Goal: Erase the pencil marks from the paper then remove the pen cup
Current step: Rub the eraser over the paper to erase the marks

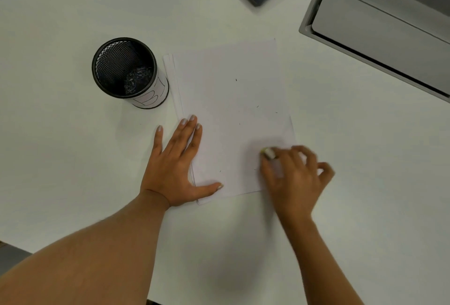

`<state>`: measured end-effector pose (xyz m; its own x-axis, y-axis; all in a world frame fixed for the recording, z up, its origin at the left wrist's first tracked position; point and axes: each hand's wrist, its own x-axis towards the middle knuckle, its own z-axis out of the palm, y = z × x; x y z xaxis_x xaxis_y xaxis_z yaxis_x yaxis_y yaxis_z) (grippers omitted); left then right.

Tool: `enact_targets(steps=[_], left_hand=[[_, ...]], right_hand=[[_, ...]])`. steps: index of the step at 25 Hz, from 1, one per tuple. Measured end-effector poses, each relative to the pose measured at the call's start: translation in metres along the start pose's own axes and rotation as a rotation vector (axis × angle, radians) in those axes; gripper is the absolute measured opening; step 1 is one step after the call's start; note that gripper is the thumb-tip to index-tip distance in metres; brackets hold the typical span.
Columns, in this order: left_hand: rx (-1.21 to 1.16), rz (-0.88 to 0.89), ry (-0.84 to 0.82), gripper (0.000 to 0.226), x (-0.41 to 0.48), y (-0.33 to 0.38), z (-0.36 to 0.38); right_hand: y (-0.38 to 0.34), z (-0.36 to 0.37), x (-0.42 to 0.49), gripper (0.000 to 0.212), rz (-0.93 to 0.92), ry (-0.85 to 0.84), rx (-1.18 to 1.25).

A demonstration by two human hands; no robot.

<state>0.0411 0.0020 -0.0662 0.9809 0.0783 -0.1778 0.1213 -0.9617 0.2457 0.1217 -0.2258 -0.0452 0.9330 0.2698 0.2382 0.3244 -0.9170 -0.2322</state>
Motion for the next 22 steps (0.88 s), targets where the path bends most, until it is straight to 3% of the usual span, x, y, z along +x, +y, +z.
enact_targets(steps=[2, 6, 8, 12, 16, 18, 20, 22], left_hand=[[0.0, 0.001, -0.004, 0.12, 0.0, 0.0, 0.0], [0.007, 0.004, -0.007, 0.12, 0.0, 0.0, 0.0], [0.007, 0.006, -0.006, 0.121, 0.0, 0.0, 0.0], [0.002, 0.007, -0.006, 0.12, 0.0, -0.001, 0.0], [-0.002, 0.014, -0.003, 0.12, 0.0, -0.001, 0.0], [-0.009, 0.014, 0.003, 0.12, 0.0, -0.001, 0.0], [-0.014, 0.015, 0.008, 0.119, 0.0, -0.001, 0.0], [-0.017, 0.016, 0.008, 0.119, 0.0, -0.001, 0.0]], right_hand=[[0.013, -0.006, 0.022, 0.013, 0.202, 0.016, 0.054], [-0.002, -0.023, 0.035, 0.01, 0.626, -0.231, 0.719], [-0.012, -0.026, 0.034, 0.014, 0.695, -0.312, 0.908], [-0.026, -0.02, 0.026, 0.025, 0.512, -0.263, 0.812], [-0.027, -0.006, 0.026, 0.017, 0.037, -0.206, 0.261], [-0.014, -0.009, 0.039, 0.016, 0.163, -0.15, 0.219], [0.008, -0.016, 0.054, 0.022, 0.431, -0.115, 0.392], [0.034, -0.023, 0.063, 0.026, 0.542, -0.034, 0.517]])
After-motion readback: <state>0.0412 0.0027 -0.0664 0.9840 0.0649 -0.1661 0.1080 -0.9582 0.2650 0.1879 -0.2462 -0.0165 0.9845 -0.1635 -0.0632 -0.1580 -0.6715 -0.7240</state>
